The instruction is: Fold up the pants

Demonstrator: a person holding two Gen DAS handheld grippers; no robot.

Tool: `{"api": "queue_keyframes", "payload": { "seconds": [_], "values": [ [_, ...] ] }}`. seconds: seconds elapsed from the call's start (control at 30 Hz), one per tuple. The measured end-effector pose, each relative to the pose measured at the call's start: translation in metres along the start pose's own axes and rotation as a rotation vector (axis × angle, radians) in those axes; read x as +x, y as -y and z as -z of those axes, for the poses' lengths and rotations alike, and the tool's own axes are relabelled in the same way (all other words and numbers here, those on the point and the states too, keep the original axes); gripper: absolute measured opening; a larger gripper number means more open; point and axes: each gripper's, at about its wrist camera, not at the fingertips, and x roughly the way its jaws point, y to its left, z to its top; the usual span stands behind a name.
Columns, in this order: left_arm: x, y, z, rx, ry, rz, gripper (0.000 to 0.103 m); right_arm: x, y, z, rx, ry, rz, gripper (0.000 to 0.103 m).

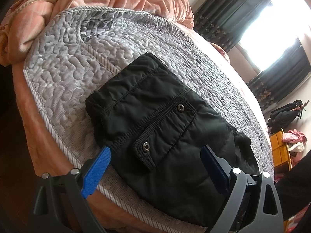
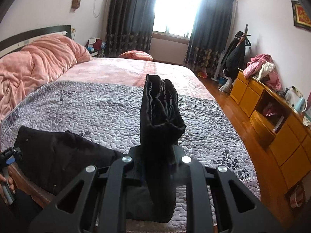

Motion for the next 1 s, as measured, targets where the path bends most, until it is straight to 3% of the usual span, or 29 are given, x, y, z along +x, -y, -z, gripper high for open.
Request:
{"api": "queue_keyframes", "payload": {
  "seconds": [0.27, 0.77, 1.0],
  "values": [
    [0.001, -0.001, 0.0, -0.002, -0.009, 0.009, 0.094, 0.012, -0.027, 0.003, -0.076, -0.031, 0.015, 0.016],
    [0.002, -0.003, -0.001, -0.007, -0.014, 0.017, 0.094, 0.048, -0.133, 0.045, -0.421, -0.056, 0.075, 0.016],
    [0.003, -0.006, -0.002, -0.011, -0.015, 0.022, 0.094, 0.06, -0.164, 0.068, -0.532, -0.065, 0.087, 0.016]
  ]
}}
